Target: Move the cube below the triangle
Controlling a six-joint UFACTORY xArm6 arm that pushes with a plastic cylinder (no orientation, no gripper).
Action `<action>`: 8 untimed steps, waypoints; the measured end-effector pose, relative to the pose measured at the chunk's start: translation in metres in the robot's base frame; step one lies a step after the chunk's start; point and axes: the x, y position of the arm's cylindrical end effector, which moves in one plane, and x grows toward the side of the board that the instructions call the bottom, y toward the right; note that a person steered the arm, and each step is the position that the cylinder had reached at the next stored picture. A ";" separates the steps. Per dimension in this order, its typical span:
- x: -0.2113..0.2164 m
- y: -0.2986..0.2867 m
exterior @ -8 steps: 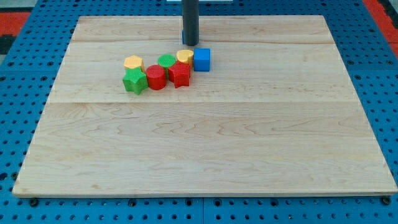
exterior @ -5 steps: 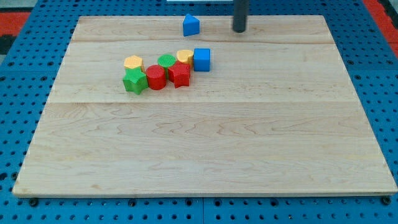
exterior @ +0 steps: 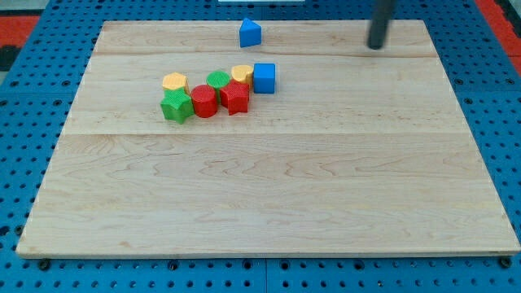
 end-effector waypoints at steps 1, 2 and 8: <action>0.061 -0.035; 0.061 -0.117; -0.010 -0.198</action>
